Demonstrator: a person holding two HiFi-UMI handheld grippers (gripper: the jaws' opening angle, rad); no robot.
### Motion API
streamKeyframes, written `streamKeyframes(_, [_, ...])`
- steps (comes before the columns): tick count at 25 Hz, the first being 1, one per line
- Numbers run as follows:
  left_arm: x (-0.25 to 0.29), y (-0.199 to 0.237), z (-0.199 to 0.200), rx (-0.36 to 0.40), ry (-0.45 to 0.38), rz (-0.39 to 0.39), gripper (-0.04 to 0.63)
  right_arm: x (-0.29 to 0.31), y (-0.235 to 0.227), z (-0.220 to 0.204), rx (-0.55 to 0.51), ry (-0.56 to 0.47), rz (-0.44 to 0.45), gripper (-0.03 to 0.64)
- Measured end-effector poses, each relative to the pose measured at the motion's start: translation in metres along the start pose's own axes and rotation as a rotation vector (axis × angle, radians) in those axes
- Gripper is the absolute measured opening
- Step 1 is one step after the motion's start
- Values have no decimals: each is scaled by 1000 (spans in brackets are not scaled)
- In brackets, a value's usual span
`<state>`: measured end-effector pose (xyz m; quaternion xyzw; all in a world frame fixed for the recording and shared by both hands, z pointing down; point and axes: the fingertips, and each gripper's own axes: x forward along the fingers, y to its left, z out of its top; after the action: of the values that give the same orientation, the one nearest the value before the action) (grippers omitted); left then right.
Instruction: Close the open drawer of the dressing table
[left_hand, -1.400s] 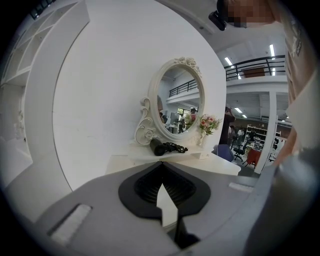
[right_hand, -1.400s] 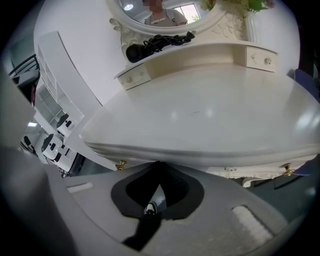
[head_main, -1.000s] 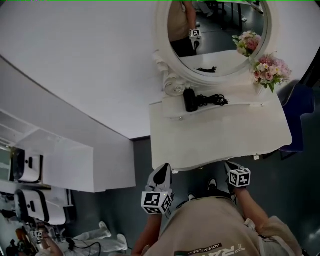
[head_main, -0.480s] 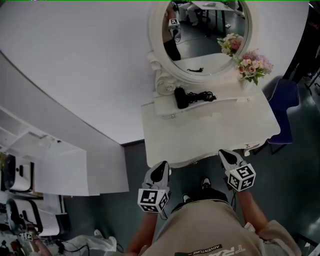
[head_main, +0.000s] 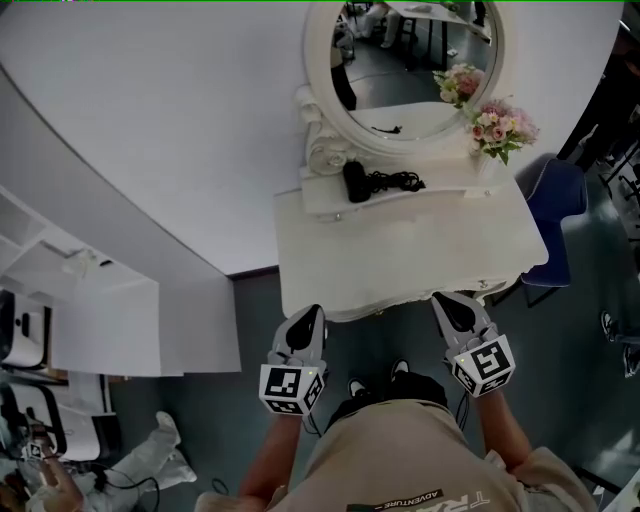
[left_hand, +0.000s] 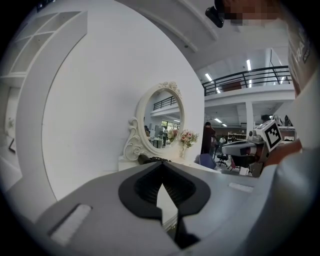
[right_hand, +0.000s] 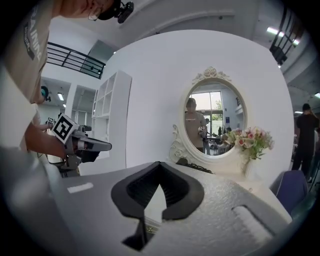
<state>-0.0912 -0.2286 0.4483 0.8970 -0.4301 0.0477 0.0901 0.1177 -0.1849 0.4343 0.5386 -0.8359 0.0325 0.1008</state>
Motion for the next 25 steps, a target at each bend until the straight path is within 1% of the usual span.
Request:
streamKeyframes(2, [-4, -3, 10, 17, -15, 6, 17, -3, 2, 11, -28, -19, 12, 2])
streamKeyframes(6, [-6, -9, 29, 45, -53, 37, 18, -4, -1, 23, -50, -55, 45, 2])
streamKeyframes(10, [-4, -12, 32, 62, -55, 62, 17, -8, -11, 31, -43, -82, 51, 2])
streamKeyframes(14, [3, -15, 32, 56, -52, 75, 17, -8, -19, 29, -23, -86, 67, 2])
streamKeyframes(17, [6, -20, 37, 53, -67, 85, 17, -6, -18, 28, -17, -84, 104, 2])
streamKeyframes(21, [2, -21, 36, 27, -81, 125, 17, -4, -15, 25, -31, -78, 135, 2])
streamKeyframes(25, [2, -25, 35, 29, -79, 130, 17, -3, -15, 26, -50, -81, 155, 2])
